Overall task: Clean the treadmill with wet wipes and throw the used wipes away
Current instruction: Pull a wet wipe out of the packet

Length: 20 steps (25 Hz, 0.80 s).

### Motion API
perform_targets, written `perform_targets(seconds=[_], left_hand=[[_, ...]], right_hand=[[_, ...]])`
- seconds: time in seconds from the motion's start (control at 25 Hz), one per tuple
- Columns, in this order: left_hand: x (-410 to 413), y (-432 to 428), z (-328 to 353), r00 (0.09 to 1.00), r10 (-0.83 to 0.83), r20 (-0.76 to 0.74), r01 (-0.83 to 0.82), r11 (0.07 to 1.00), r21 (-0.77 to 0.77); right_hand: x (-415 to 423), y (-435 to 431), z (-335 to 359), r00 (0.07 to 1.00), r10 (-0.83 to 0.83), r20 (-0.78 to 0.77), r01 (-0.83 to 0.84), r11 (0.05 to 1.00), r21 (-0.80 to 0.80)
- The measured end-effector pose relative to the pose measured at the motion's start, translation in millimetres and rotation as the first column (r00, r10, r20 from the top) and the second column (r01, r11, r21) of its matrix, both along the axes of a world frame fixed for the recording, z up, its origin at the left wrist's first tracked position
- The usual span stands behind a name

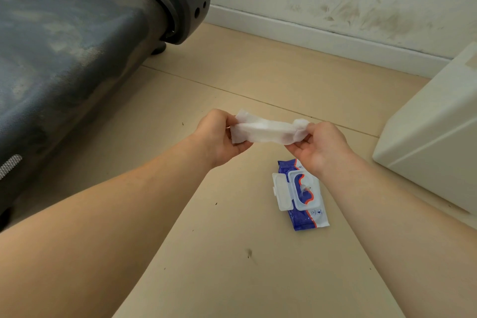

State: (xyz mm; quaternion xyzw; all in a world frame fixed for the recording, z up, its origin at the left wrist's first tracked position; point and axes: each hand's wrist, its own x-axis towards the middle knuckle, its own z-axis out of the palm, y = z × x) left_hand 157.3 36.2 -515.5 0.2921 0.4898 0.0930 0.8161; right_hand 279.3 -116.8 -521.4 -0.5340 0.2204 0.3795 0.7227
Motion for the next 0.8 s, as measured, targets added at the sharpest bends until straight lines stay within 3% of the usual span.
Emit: perform_targets(seconds=[0.08, 0.16, 0.24, 0.32, 0.4, 0.44, 0.56, 0.68, 0.8], left_hand=[[0, -4, 3, 0.997, -0.063, 0.041, 0.064, 0.998, -0.023], [2, -11, 5, 0.98, -0.198, 0.035, 0.197, 0.98, 0.031], [6, -18, 3, 0.958, -0.286, -0.002, 0.285, 0.954, 0.093], [8, -23, -4, 0.956, -0.292, -0.035, 0.294, 0.946, 0.137], [6, -26, -15, 0.931, -0.349, -0.108, 0.365, 0.897, 0.248], [4, -29, -21, 0.9, -0.4, -0.171, 0.435, 0.84, 0.325], [-1, -49, -37, 0.808, -0.461, -0.367, 0.587, 0.684, 0.433], [-1, -73, -48, 0.687, -0.546, -0.479, 0.72, 0.602, 0.347], [2, -87, -56, 0.571, -0.634, -0.522, 0.82, 0.474, 0.32]], right_hand=[[-2, 0, 5, 0.994, 0.046, -0.099, -0.035, 0.994, 0.105], [-2, 3, 7, 0.987, 0.125, -0.099, -0.111, 0.985, 0.13], [0, 5, -1, 0.992, 0.13, -0.005, -0.13, 0.991, -0.018], [-1, -5, -14, 0.983, 0.144, 0.114, -0.103, 0.945, -0.311], [-8, -31, -33, 0.907, 0.354, 0.226, -0.145, 0.769, -0.623], [-11, -46, -45, 0.826, 0.509, 0.244, -0.185, 0.652, -0.735], [-21, -86, -76, 0.488, 0.864, 0.122, -0.324, 0.309, -0.894], [-20, -93, -95, 0.301, 0.952, 0.064, -0.354, 0.174, -0.919], [-19, -81, -95, 0.258, 0.966, 0.009, -0.287, 0.085, -0.954]])
